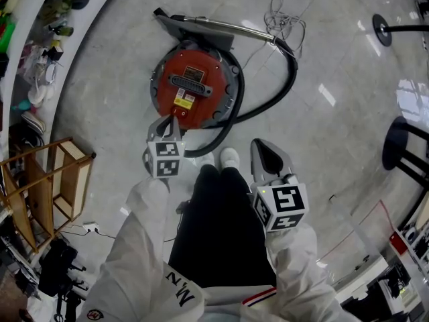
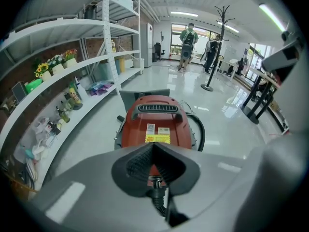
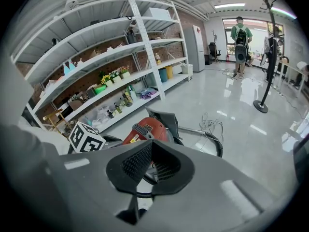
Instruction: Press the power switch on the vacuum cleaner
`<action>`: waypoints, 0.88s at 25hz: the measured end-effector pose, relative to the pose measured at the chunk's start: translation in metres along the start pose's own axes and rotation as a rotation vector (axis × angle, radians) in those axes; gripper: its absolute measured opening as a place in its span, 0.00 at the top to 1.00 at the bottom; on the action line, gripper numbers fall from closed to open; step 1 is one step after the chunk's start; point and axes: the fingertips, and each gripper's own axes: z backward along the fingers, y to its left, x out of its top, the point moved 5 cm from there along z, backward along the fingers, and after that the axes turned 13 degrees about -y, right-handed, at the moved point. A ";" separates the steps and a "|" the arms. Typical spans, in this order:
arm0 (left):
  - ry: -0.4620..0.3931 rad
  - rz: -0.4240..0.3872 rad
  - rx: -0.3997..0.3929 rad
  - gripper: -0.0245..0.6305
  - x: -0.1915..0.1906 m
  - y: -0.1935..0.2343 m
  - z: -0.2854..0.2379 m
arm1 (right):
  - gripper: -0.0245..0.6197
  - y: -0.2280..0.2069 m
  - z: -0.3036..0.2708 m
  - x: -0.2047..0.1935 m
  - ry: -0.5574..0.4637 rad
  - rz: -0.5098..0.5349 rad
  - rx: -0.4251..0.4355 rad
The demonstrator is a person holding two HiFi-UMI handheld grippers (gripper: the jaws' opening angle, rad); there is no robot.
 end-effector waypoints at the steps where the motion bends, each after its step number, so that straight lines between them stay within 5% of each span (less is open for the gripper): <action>1: 0.007 -0.003 0.001 0.96 -0.002 0.001 -0.002 | 0.96 0.000 0.000 -0.001 0.002 -0.001 0.000; 22: 0.124 -0.037 -0.007 0.96 -0.030 0.007 -0.031 | 0.96 0.003 0.001 -0.010 0.025 -0.017 -0.002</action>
